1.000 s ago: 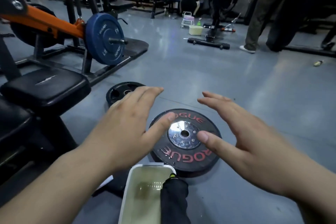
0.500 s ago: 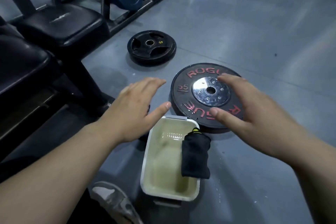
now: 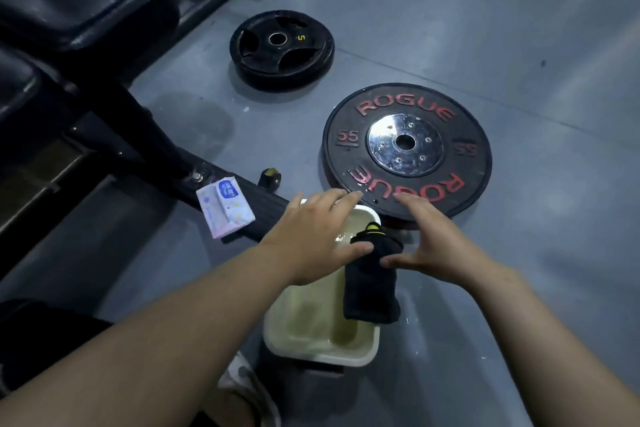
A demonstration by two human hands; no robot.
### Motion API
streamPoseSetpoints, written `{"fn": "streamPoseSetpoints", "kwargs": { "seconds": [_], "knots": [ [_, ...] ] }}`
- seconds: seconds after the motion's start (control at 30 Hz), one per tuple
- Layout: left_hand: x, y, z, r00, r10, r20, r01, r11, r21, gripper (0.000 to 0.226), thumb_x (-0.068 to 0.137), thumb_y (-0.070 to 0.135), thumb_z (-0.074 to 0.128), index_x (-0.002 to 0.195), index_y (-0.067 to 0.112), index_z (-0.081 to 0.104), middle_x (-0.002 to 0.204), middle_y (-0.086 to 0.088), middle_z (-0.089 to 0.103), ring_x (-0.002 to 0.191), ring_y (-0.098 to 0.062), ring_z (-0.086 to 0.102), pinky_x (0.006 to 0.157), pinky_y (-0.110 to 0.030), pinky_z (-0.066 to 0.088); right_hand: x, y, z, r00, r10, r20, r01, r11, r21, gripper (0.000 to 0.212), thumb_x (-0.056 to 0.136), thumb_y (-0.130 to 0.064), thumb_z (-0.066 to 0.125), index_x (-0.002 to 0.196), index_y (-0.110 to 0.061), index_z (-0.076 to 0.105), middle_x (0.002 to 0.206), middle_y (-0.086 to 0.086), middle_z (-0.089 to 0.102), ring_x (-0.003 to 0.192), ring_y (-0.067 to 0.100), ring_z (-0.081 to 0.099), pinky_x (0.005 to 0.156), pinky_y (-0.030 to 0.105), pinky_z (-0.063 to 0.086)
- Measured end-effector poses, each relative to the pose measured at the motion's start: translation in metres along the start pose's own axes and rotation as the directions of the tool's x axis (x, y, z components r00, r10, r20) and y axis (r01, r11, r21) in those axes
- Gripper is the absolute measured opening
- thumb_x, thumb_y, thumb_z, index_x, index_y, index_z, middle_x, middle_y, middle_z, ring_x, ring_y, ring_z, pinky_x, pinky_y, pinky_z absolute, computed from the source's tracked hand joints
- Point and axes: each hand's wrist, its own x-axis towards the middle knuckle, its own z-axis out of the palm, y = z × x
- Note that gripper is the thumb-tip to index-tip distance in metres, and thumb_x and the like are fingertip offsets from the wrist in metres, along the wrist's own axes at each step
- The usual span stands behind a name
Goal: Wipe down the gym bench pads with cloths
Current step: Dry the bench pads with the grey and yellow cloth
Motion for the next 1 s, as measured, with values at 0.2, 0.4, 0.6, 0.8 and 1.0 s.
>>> {"fn": "streamPoseSetpoints", "kwargs": {
  "seconds": [0.2,0.4,0.6,0.8,1.0],
  "knots": [
    [0.004,-0.01,0.021,0.995,-0.053,0.088,0.058,0.997,-0.057,0.074,0.092,0.061,0.049,0.153,0.026,0.024,0.156,0.003,0.031,0.144,-0.019,0.026,0.118,-0.046,0.018,0.017,0.021,0.026,0.991,0.07,0.114,-0.077,0.996,0.054,0.109,0.059,-0.039,0.093,0.149,-0.025,0.033,0.147,-0.006,0.043,0.127,-0.002,0.042,0.097,0.007,0.03],
    [0.018,-0.02,0.006,0.992,-0.018,0.127,0.013,0.999,0.033,0.074,0.094,0.061,0.046,0.154,0.027,0.02,0.157,-0.001,0.03,0.143,-0.023,0.028,0.117,-0.053,0.018,0.036,0.021,0.044,0.958,0.21,0.196,-0.221,0.974,0.038,0.094,0.057,-0.044,0.092,0.135,-0.031,0.043,0.114,-0.007,0.063,0.103,0.016,0.061,0.082,0.028,0.049],
    [0.008,-0.032,0.014,0.974,-0.037,0.224,0.018,0.996,0.086,0.074,0.095,0.059,0.046,0.154,0.025,0.017,0.158,-0.003,0.028,0.145,-0.023,0.024,0.119,-0.053,0.011,0.04,0.011,0.045,0.967,0.222,0.125,-0.205,0.969,-0.138,0.063,0.052,-0.056,0.089,0.098,-0.025,0.061,0.093,-0.008,0.066,0.089,0.017,0.061,0.075,0.036,0.053],
    [0.006,-0.035,0.009,0.965,-0.109,0.238,0.094,0.993,0.075,0.076,0.092,0.059,0.052,0.152,0.022,0.023,0.157,-0.004,0.03,0.146,-0.023,0.024,0.119,-0.056,0.011,0.029,-0.011,0.033,0.99,0.071,0.12,-0.038,0.966,-0.257,0.039,0.065,-0.048,0.081,0.086,-0.021,0.062,0.083,-0.004,0.065,0.083,0.021,0.059,0.067,0.035,0.047],
    [0.004,-0.022,-0.003,0.972,-0.092,0.215,0.106,0.993,-0.054,0.102,0.075,0.059,0.073,0.153,0.025,0.016,0.156,0.001,0.03,0.144,-0.023,0.028,0.117,-0.051,0.018,0.006,-0.043,-0.002,0.974,-0.138,0.18,0.181,0.951,-0.252,0.043,0.069,-0.028,0.077,0.098,-0.036,0.047,0.087,-0.009,0.06,0.085,0.021,0.058,0.066,0.033,0.04]
  ]
}}
